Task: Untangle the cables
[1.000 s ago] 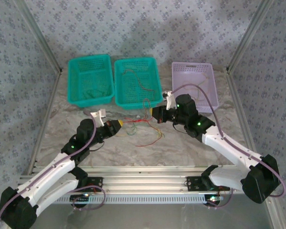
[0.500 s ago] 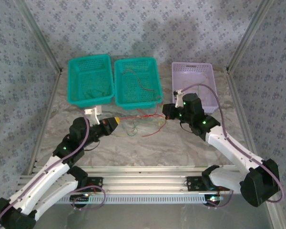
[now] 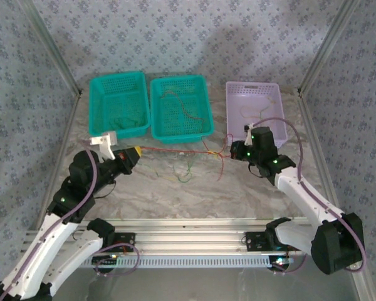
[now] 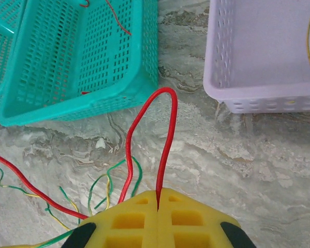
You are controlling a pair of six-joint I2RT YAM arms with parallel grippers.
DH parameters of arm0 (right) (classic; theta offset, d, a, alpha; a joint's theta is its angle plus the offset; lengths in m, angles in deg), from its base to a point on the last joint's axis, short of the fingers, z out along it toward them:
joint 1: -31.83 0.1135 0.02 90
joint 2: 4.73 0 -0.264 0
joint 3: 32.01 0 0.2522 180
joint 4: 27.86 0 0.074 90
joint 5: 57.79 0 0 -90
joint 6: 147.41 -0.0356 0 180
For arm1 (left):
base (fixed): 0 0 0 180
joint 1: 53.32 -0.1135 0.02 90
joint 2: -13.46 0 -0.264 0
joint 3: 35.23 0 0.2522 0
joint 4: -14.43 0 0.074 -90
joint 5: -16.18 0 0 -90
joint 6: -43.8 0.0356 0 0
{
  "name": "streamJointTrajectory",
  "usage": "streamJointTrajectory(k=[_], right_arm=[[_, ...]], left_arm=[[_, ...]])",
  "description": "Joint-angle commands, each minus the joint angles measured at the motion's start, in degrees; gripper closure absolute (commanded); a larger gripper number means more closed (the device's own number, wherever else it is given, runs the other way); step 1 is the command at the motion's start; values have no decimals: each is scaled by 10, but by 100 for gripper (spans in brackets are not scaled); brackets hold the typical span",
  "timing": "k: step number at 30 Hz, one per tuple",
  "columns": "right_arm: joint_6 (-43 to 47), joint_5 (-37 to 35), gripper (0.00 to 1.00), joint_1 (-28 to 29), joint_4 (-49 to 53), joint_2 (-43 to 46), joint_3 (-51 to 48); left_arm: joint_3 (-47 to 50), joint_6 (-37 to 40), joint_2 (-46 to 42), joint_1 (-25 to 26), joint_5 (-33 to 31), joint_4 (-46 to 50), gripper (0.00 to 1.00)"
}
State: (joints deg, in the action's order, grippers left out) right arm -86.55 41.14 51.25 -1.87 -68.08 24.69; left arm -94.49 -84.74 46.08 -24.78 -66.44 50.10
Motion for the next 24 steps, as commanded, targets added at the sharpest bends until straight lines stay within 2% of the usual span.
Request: streamJointTrajectory(k=[1,13,20,24], right_arm=[[9,-37,100,-11,26,9,-6],[32,-102,100,-26,84,12,-4],[47,-149,100,-28,127,46,11],[55,-159,100,-28,141,59,14]], left_arm=[[-48,51,-11,-9,-29,43,100],[-134,131,-12,-8,-120,100,100],[-165,169,-11,-9,-164,122,100],[-174,184,-12,-9,-169,111,100]])
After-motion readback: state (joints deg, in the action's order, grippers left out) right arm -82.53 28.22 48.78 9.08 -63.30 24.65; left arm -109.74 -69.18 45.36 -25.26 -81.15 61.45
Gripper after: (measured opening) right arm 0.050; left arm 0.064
